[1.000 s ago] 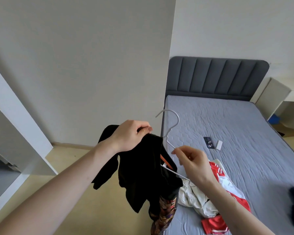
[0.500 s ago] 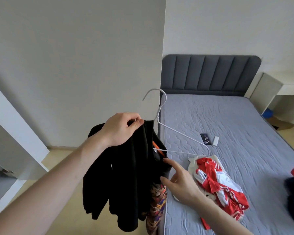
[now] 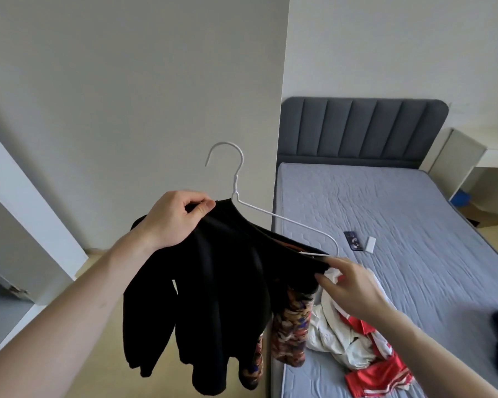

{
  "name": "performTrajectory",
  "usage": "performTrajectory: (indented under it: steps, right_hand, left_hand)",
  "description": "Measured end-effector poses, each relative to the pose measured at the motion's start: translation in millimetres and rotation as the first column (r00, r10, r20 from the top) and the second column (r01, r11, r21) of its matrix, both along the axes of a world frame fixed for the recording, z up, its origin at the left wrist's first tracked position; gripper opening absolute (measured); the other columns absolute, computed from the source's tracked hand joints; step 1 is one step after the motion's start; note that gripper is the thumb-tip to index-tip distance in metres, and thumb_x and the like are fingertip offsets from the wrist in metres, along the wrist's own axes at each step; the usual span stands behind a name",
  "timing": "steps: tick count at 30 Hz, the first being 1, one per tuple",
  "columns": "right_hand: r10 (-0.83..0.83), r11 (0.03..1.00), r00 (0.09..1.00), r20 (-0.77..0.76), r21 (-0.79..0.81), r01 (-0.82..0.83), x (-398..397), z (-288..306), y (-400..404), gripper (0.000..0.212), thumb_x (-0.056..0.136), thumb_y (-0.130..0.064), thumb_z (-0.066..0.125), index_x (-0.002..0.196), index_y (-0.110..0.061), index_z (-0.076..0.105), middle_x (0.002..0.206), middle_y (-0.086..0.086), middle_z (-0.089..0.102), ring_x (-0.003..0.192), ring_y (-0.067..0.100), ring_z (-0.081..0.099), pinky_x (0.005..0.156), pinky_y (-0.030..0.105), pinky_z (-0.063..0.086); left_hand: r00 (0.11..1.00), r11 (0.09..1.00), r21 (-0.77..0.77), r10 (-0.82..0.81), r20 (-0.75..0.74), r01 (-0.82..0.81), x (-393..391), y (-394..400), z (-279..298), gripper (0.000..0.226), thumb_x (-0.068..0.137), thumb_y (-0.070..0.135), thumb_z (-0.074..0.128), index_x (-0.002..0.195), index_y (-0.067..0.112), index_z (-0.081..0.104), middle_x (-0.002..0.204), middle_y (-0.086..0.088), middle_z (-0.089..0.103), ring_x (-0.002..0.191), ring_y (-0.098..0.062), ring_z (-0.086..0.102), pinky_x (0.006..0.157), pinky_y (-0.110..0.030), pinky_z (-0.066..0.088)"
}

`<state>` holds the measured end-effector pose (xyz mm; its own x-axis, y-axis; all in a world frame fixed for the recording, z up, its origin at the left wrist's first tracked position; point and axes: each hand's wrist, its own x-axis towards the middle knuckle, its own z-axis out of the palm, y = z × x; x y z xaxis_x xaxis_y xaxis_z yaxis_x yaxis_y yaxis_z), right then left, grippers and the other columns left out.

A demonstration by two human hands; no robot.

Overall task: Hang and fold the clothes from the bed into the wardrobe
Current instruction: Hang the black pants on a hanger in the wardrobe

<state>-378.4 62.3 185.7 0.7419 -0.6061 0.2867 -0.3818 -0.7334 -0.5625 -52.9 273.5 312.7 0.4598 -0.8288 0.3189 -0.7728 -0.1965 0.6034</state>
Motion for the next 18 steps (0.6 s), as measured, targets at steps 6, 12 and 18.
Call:
performTrajectory:
  steps: [6,12,18]
  right_hand:
    - [-0.046,0.998,0.999,0.02,-0.049,0.047,-8.7,31.5,-9.9,0.038,0.09,-0.033,0.076,0.113,-0.056,0.058,0.104,-0.047,0.057,0.074,-0.01,0.064,0.062,0.007,0.045]
    - [-0.067,0.994,0.998,0.007,-0.082,0.067,-15.2,55.3,-27.2,0.023,0.09,-0.027,0.075,0.109,-0.039,0.074,0.102,-0.021,0.069,0.07,0.001,0.067,0.063,0.027,0.053]
    - [0.021,0.989,0.994,0.107,-0.149,-0.005,-6.1,68.7,-29.1,0.008,0.082,-0.021,0.06,0.075,-0.023,0.063,0.071,-0.01,0.062,0.051,0.015,0.059,0.051,0.042,0.052]
  left_hand:
    - [0.998,0.999,-0.043,0.017,-0.056,-0.019,6.2,6.2,-0.3,0.02,0.103,0.033,0.061,0.094,0.025,0.077,0.085,0.012,0.074,0.09,-0.015,0.068,0.088,-0.038,0.054]
    - [0.995,0.997,-0.017,-0.07,-0.072,0.069,2.5,8.9,1.7,0.044,0.106,0.028,0.054,0.066,0.011,0.044,0.063,-0.006,0.029,0.062,-0.015,0.031,0.063,-0.033,0.03]
    - [0.989,0.997,0.03,-0.069,-0.132,0.074,8.5,10.2,-0.6,0.05,0.107,0.024,0.052,0.065,0.013,0.027,0.063,0.002,0.022,0.061,-0.015,0.024,0.063,-0.035,0.023]
